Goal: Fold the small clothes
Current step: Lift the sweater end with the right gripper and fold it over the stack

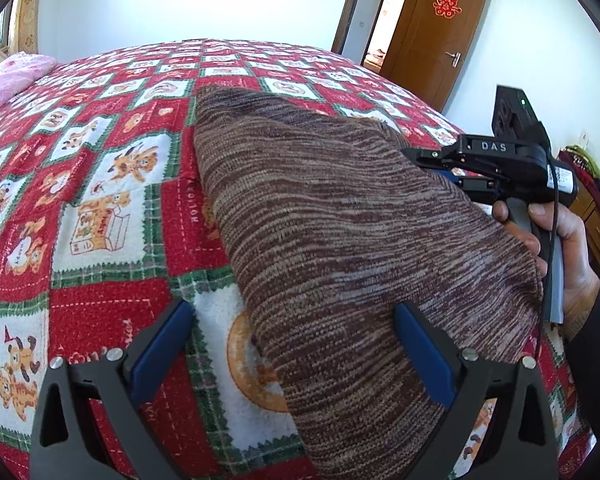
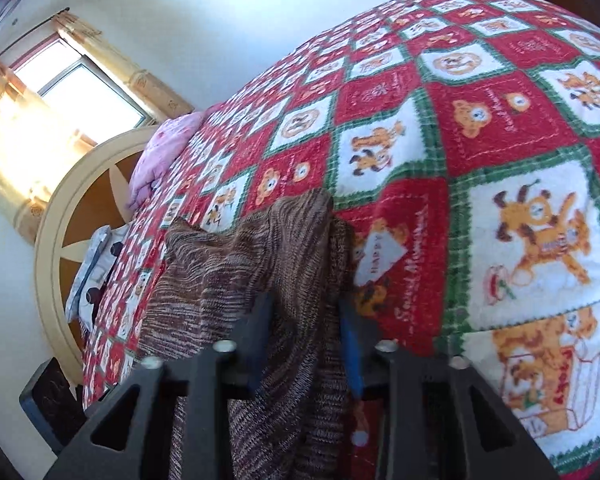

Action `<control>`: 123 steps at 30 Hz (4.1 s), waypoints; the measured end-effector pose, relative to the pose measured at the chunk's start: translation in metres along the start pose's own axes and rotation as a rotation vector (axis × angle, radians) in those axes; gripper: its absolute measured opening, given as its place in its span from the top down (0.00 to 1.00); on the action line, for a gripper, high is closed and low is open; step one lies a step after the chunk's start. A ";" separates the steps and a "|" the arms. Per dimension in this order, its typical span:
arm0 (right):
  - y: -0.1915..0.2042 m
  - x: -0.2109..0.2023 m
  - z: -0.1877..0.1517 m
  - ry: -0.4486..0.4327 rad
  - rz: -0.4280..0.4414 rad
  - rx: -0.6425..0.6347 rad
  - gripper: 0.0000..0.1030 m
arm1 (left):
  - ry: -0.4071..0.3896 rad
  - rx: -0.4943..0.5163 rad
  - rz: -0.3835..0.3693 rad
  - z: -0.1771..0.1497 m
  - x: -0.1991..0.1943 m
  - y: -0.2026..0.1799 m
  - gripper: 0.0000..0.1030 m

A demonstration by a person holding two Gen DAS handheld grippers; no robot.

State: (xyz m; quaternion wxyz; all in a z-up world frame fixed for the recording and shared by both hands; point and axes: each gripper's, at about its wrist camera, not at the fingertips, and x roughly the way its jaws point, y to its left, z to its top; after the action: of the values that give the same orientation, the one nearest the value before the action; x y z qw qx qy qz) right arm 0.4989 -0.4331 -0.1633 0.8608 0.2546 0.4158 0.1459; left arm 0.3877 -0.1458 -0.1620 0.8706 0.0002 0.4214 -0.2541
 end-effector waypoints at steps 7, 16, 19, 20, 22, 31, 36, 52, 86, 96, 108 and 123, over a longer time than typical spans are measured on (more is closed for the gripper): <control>0.030 0.005 -0.003 -0.009 -0.137 -0.117 0.81 | -0.011 0.064 -0.029 -0.001 -0.004 -0.012 0.35; 0.053 -0.028 -0.009 -0.089 -0.142 -0.125 0.83 | 0.000 0.120 0.024 -0.001 -0.022 -0.025 0.71; 0.075 -0.043 -0.014 -0.106 -0.122 -0.170 0.83 | 0.001 0.125 0.029 -0.001 -0.040 -0.026 0.72; 0.084 -0.047 -0.017 -0.111 -0.119 -0.188 0.83 | -0.001 0.123 0.036 -0.002 -0.045 -0.026 0.72; 0.098 -0.052 -0.021 -0.115 -0.103 -0.203 0.83 | 0.001 0.133 0.069 -0.004 -0.053 -0.028 0.73; 0.156 -0.057 -0.051 -0.112 -0.026 -0.262 0.84 | -0.035 0.122 0.137 -0.024 -0.104 -0.007 0.73; 0.186 -0.046 -0.070 -0.093 0.020 -0.276 0.84 | -0.040 0.116 0.172 -0.038 -0.129 0.006 0.73; 0.296 0.000 -0.114 -0.024 0.155 -0.362 0.84 | -0.112 0.023 0.291 -0.077 -0.206 0.067 0.73; 0.437 0.088 -0.178 0.129 0.307 -0.496 0.84 | -0.176 -0.117 0.502 -0.150 -0.291 0.152 0.73; 0.460 0.111 -0.186 0.181 0.292 -0.532 0.84 | -0.161 -0.133 0.512 -0.159 -0.292 0.161 0.73; 0.476 0.157 -0.199 0.290 0.224 -0.566 0.84 | -0.118 -0.154 0.531 -0.179 -0.276 0.173 0.73; 0.459 0.198 -0.209 0.344 0.150 -0.535 0.84 | -0.109 -0.157 0.534 -0.207 -0.257 0.179 0.73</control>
State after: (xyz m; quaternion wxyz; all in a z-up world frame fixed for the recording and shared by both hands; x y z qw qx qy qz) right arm 0.4366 0.1047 -0.1433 0.8013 0.0209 0.4820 0.3538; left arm 0.1823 0.1683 -0.1450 0.9254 0.0300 0.3775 0.0179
